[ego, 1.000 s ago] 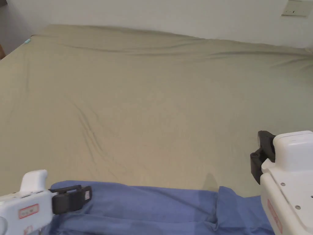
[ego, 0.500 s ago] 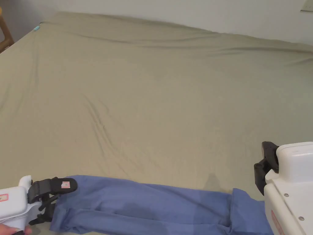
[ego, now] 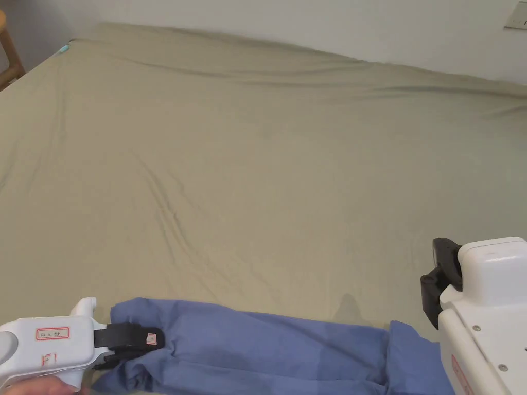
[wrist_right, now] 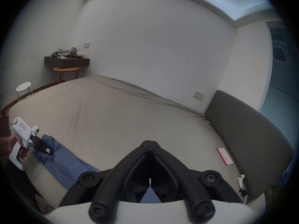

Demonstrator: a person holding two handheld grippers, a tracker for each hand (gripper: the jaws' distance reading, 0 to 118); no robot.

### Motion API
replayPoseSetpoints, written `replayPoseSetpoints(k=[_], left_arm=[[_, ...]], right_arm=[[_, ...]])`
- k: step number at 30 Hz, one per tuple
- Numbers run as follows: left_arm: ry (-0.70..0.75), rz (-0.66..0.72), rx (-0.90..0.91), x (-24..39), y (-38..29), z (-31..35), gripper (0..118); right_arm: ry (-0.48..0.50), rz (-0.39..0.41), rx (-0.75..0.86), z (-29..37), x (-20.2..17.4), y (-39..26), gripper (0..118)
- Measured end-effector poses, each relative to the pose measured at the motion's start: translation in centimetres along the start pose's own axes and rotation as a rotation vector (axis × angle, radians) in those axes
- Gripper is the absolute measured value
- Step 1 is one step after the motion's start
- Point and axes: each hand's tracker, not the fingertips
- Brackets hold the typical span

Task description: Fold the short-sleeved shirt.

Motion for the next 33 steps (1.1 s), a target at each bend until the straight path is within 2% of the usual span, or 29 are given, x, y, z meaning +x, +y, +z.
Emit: replayPoseSetpoints(k=[9,11,14,18,20,23,25,26,33], left_arm=[[0.06,-0.086,0.065,3.4,-0.2,3.6,7],[0.015,-0.026,0.081,3.5,0.4,4.7,7],[0.166,-0.118,0.108,3.4,1.4,5.9,7],[0.168,-0.102,0.139,3.4,2.6,8.7,7],[0.236,-0.181,0.139,5.2,2.7,9.4,7],[0.26,-0.291,0.112,11.8,0.3,8.7,7],[0.281,-0.287,0.071,14.8,0.0,7.8,7],[0.281,-0.287,0.072,14.0,1.5,7.3,7],[0.274,-0.393,-0.043,20.3,-0.2,0.3,7]], right_arm=[[-0.001,-0.007,0.002,0.4,0.4,0.0,0],[-0.002,-0.011,0.001,0.5,0.5,0.0,0],[-0.005,-0.011,0.006,0.7,0.7,0.1,0],[-0.015,-0.019,0.019,1.0,1.3,0.3,0],[-0.019,-0.03,0.021,1.0,1.6,0.4,0],[-0.019,-0.047,0.022,1.0,1.9,0.3,0],[-0.014,-0.056,0.024,1.2,2.0,0.3,0],[-0.011,-0.057,0.028,1.4,2.1,0.2,0],[-0.03,-0.07,0.035,2.6,4.0,-0.8,0]])
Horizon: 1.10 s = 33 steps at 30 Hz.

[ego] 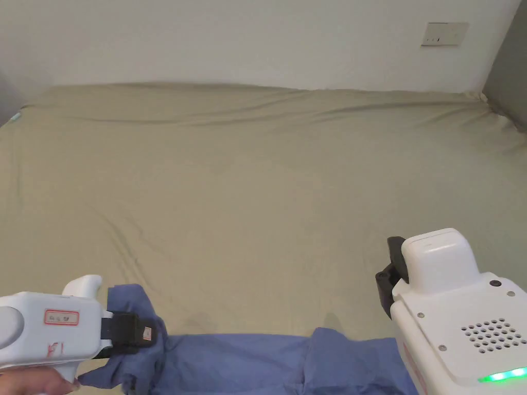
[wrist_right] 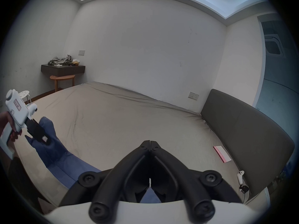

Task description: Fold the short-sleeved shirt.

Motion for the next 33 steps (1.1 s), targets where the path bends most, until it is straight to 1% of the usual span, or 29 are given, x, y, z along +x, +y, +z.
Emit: replayPoseSetpoints(k=[5,9,13,14,15,16,17,18,19,20,24,26,27,28,29,30,31,32,33], left_arm=[[0.033,-0.02,-0.107,2.6,-1.0,-6.4,7],[0.101,-0.007,-0.161,4.1,-2.5,-11.0,8],[0.157,0.008,-0.181,5.4,-3.6,-14.0,10],[0.153,0.013,-0.179,5.6,-3.7,-14.4,13],[0.143,0.026,-0.179,5.7,-3.7,-14.5,24],[0.081,0.06,-0.169,6.0,-3.6,-14.5,42],[0.003,0.09,-0.163,6.7,-3.5,-14.2,66],[-0.067,0.12,-0.162,7.1,-3.3,-13.9,95],[-0.12,0.138,-0.157,7.4,-3.1,-13.5,108],[-0.157,0.15,-0.136,7.7,-2.9,-13.0,112],[-0.207,0.178,0.056,7.7,-2.4,-9.2,112],[-0.216,0.167,0.11,6.9,-2.3,-7.3,111],[-0.182,0.138,0.151,6.4,-2.4,-6.4,103],[-0.137,0.105,0.187,6.0,-2.6,-5.7,84],[-0.065,0.049,0.22,5.9,-2.7,-5.2,53],[0.012,-0.012,0.251,5.8,-3.1,-5.0,6],[0.106,-0.071,0.277,5.7,-3.7,-5.1,1],[0.187,-0.129,0.301,5.7,-4.5,-5.3,1],[0.229,-0.186,0.303,5.5,-5.0,-6.0,1]], right_arm=[[-0.038,-0.016,-0.012,0.9,2.3,-1.1,0],[-0.065,-0.043,-0.023,1.2,3.9,-1.8,0],[-0.08,-0.069,-0.031,1.2,4.9,-2.5,0],[-0.081,-0.073,-0.032,1.2,5.0,-2.6,0],[-0.083,-0.075,-0.034,1.1,5.1,-2.7,0],[-0.083,-0.076,-0.035,1.1,5.2,-2.7,0],[-0.083,-0.078,-0.036,1.0,5.2,-2.7,0],[-0.083,-0.079,-0.036,1.0,5.2,-2.7,0],[-0.082,-0.08,-0.037,0.9,5.2,-2.8,0],[-0.08,-0.081,-0.037,0.8,5.1,-2.7,0],[-0.071,-0.085,-0.034,0.7,4.7,-2.5,0],[-0.065,-0.082,-0.03,0.9,4.4,-2.4,0],[-0.062,-0.078,-0.029,0.9,4.3,-2.3,0],[-0.06,-0.074,-0.028,0.9,4.3,-2.3,0],[-0.058,-0.07,-0.026,1.0,4.2,-2.3,0],[-0.056,-0.069,-0.026,1.0,4.1,-2.2,0],[-0.054,-0.068,-0.026,1.0,4.0,-2.2,0],[-0.05,-0.067,-0.027,1.0,3.9,-2.2,0],[-0.048,-0.064,-0.027,1.1,3.7,-2.2,0]])
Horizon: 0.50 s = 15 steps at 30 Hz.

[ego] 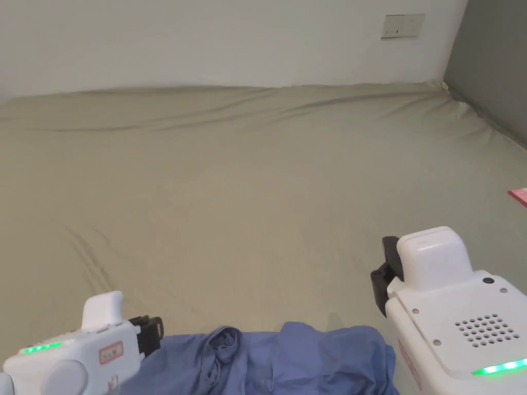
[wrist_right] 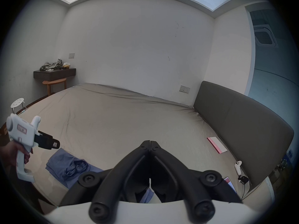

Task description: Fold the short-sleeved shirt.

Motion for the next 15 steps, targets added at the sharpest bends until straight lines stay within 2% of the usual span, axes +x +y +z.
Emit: replayPoseSetpoints(k=[5,8,15], left_arm=[[0.037,-0.176,-0.045,2.8,-4.4,-2.2,1],[0.025,-0.185,-0.086,5.1,-6.0,-3.9,1],[0.023,-0.355,-0.084,10.9,-9.0,-6.1,1]], right_arm=[[0.013,0.022,-0.009,0.1,-0.5,-0.1,0],[0.016,0.024,-0.017,0.1,-0.4,-0.2,0],[-0.005,-0.017,-0.044,0.1,1.1,-0.5,0]])
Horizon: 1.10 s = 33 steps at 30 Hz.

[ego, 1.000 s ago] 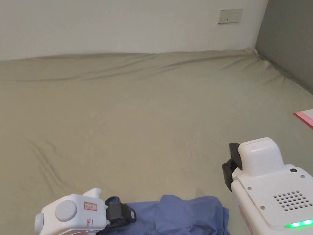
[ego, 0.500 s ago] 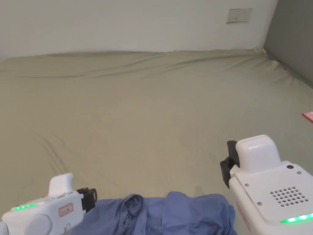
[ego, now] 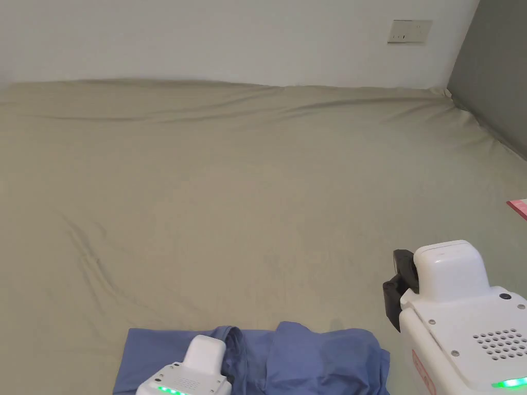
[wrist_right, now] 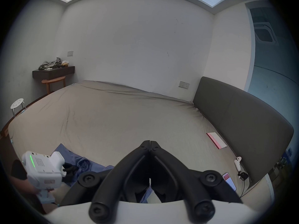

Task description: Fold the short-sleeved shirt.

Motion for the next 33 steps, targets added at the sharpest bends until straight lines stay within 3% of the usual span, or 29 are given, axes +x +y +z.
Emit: replayPoseSetpoints(k=[4,11,16,22,26,28,29,30,31,33], left_arm=[[-0.108,-0.154,0.007,3.7,-0.1,0.3,1],[-0.289,-0.063,0.06,3.4,0.6,3.1,1],[-0.284,0.139,0.136,-3.2,1.9,6.9,1],[-0.245,0.431,0.108,-15.7,0.9,7.7,1],[-0.401,0.696,-0.026,-23.1,-1.0,6.7,3],[-0.432,0.764,-0.044,-25.1,-2.1,5.9,26],[-0.449,0.785,-0.057,-24.5,-1.9,6.1,51],[-0.461,0.81,-0.081,-24.9,-2.3,5.4,92],[-0.472,0.837,-0.106,-25.3,-2.8,4.5,115],[-0.53,0.923,-0.1,-26.0,-3.4,3.4,116]], right_arm=[[-0.005,0.006,-0.015,-0.3,0.0,-0.4,0],[0.009,0.018,-0.012,-0.1,-0.4,-0.2,0],[0.01,0.017,0.0,-0.3,-0.5,0.4,0],[0.033,0.034,0.01,-0.4,-1.6,0.9,0],[0.047,0.055,0.005,-0.6,-2.3,1.1,0],[0.051,0.057,0.002,-0.7,-2.4,1.1,0],[0.056,0.053,-0.003,-0.8,-2.4,1.1,0],[0.065,0.045,-0.007,-0.9,-2.4,1.1,0],[0.07,0.039,-0.009,-0.9,-2.4,1.2,0],[0.068,0.041,-0.011,-1.0,-2.5,1.2,0]])
